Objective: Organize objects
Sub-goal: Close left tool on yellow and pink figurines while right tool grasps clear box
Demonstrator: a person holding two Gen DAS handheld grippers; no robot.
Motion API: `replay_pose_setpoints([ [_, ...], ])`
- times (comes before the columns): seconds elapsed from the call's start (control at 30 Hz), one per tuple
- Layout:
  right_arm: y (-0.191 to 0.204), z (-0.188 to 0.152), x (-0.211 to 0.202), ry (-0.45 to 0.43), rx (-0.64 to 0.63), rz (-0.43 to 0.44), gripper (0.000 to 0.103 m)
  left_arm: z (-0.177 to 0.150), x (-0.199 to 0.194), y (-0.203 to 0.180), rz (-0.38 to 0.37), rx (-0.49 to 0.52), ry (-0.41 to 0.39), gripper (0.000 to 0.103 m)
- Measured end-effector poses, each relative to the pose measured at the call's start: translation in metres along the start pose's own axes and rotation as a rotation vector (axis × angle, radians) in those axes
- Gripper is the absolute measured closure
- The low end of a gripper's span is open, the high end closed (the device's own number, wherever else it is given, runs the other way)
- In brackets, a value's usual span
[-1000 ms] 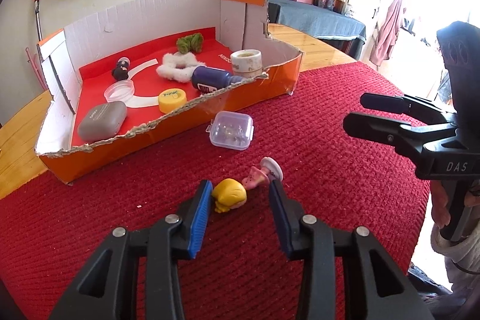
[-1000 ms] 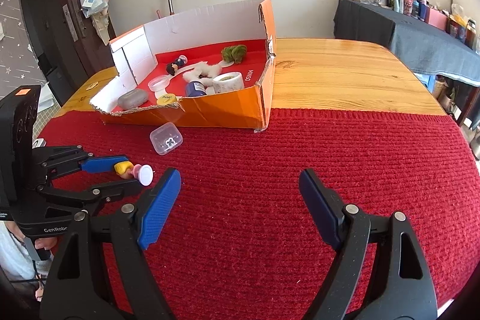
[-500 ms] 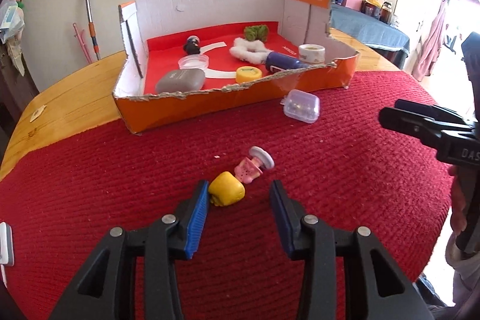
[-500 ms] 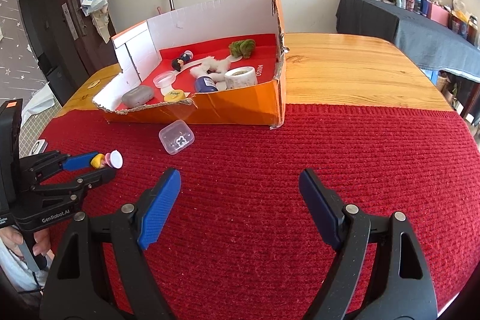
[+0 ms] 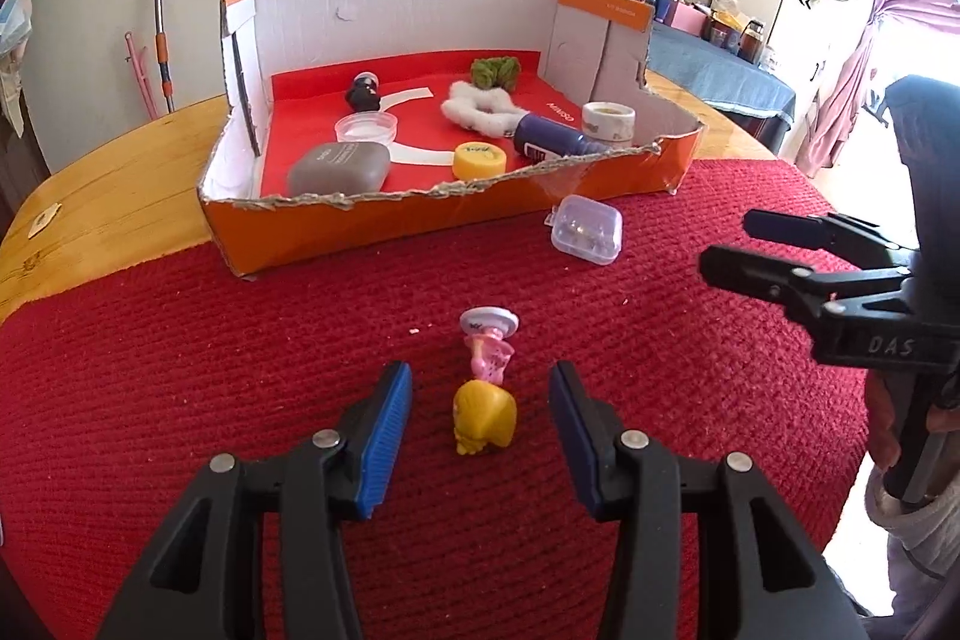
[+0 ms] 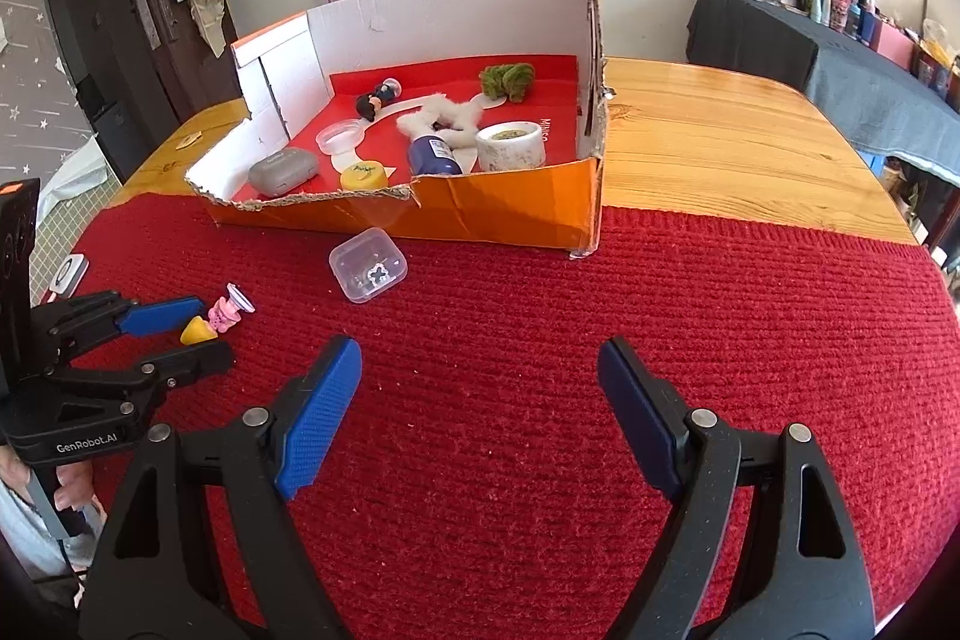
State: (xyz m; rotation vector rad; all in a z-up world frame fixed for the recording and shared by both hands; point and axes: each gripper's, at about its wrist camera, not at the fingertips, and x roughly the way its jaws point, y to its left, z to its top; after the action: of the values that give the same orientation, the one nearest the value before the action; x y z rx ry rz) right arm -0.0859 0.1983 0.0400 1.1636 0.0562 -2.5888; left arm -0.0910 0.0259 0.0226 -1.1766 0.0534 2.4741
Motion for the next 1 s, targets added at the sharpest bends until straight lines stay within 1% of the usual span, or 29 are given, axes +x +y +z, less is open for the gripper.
replay_pose_setpoints([
  [0.07,0.006,0.006,0.008,0.016,-0.033,0.005,0.022,0.003,0.002,0.001,-0.038,-0.016,0.004,0.054],
  [0.17,0.019,0.016,0.021,0.043,-0.098,0.017,0.022,0.003,0.005,-0.003,-0.063,-0.009,0.005,0.056],
  [0.23,0.027,0.02,0.029,0.053,-0.139,0.006,0.022,0.002,0.006,-0.006,-0.057,0.006,0.001,0.056],
  [0.33,0.034,0.025,0.04,0.064,-0.174,-0.005,0.022,0.002,0.006,-0.005,-0.062,-0.001,-0.002,0.057],
  [0.4,0.036,0.027,0.046,0.073,-0.173,-0.001,0.022,0.002,0.006,-0.003,-0.063,-0.016,-0.004,0.062],
  [0.47,0.038,0.027,0.051,0.08,-0.174,0.009,0.022,0.002,0.005,-0.001,-0.067,-0.024,-0.005,0.064],
  [0.63,0.046,0.028,0.057,0.081,-0.191,0.017,0.023,0.001,0.005,-0.002,-0.04,-0.02,-0.009,0.071],
  [0.67,0.047,0.028,0.058,0.082,-0.195,0.023,0.026,0.001,0.005,-0.002,-0.03,-0.018,-0.009,0.076],
  [0.7,0.05,0.028,0.059,0.083,-0.201,0.027,0.034,0.001,0.006,-0.002,-0.024,-0.017,-0.01,0.081],
  [0.73,0.051,0.028,0.059,0.08,-0.206,0.034,0.038,0.001,0.006,-0.001,-0.02,-0.021,-0.009,0.082],
  [0.77,0.052,0.028,0.058,0.076,-0.206,0.044,0.047,0.001,0.006,0.0,-0.024,-0.026,-0.01,0.082],
  [0.8,0.053,0.028,0.058,0.075,-0.207,0.051,0.06,0.001,0.005,0.001,-0.025,-0.03,-0.011,0.082],
  [0.83,0.053,0.028,0.057,0.07,-0.201,0.056,0.065,0.0,0.005,0.001,-0.019,-0.031,-0.013,0.082],
  [0.9,0.051,0.026,0.053,0.063,-0.181,0.066,0.065,-0.001,0.002,-0.001,-0.002,-0.025,-0.022,0.082],
  [1.0,0.047,0.022,0.038,0.04,-0.164,0.09,0.065,-0.004,-0.007,-0.002,-0.028,-0.031,-0.036,0.082],
])
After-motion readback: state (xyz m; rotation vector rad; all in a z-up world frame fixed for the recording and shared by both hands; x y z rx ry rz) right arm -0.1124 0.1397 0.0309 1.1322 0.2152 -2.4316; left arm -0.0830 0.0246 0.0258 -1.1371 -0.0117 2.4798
